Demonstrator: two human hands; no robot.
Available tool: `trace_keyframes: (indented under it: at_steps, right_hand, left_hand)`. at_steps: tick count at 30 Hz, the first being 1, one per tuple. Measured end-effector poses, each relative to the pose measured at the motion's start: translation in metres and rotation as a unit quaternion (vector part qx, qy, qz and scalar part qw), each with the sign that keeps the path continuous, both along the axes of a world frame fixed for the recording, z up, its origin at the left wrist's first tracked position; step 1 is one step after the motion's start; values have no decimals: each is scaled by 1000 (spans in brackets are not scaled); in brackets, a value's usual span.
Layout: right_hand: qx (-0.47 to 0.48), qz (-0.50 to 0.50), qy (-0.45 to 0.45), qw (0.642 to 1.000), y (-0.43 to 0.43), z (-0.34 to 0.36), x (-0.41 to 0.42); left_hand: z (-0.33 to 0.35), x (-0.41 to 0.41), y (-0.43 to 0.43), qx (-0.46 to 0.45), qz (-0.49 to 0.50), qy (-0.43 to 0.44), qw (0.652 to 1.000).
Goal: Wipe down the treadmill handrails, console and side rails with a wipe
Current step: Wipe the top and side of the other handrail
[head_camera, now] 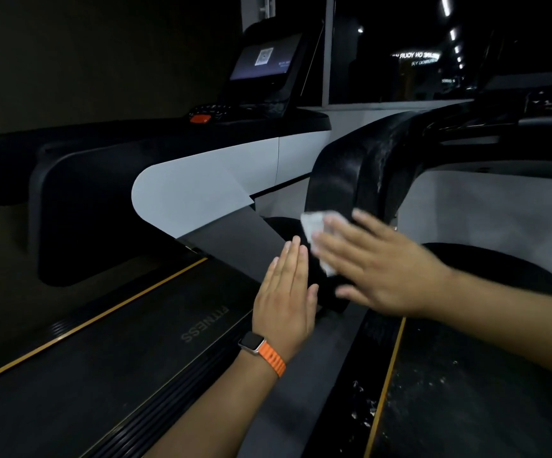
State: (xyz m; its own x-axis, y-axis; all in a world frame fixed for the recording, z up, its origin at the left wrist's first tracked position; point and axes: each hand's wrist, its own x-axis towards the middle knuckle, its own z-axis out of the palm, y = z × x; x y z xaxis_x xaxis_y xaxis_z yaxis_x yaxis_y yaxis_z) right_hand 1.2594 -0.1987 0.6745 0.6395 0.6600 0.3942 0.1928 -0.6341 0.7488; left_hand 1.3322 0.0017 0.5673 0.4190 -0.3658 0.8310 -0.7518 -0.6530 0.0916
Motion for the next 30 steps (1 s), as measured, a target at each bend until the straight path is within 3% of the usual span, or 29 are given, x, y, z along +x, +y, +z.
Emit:
trace_keyframes:
  at_steps: [3, 7, 11, 16, 23, 26, 30]
  right_hand:
    - [-57, 58, 38, 996, -16, -36, -19]
    - [-45, 79, 25, 996, -30, -4, -6]
    - [49, 62, -31, 996, -22, 50, 11]
    - [165, 97, -38, 981, -11, 42, 11]
    - [176, 170, -69, 967, -24, 32, 10]
    - [222, 191, -73, 953, -21, 49, 8]
    - [355, 182, -37, 916, -13, 89, 4]
  left_hand:
    - [1, -1, 0, -4, -4, 7, 1000]
    - [2, -1, 2, -4, -4, 0, 1000]
    - [6, -3, 4, 7, -1, 20, 1000]
    - [12, -4, 10, 18, -12, 25, 999]
    - [27, 0, 6, -25, -45, 46, 998]
    - [54, 3, 2, -34, -57, 52, 996]
    - [126, 1, -7, -26, -50, 80, 995]
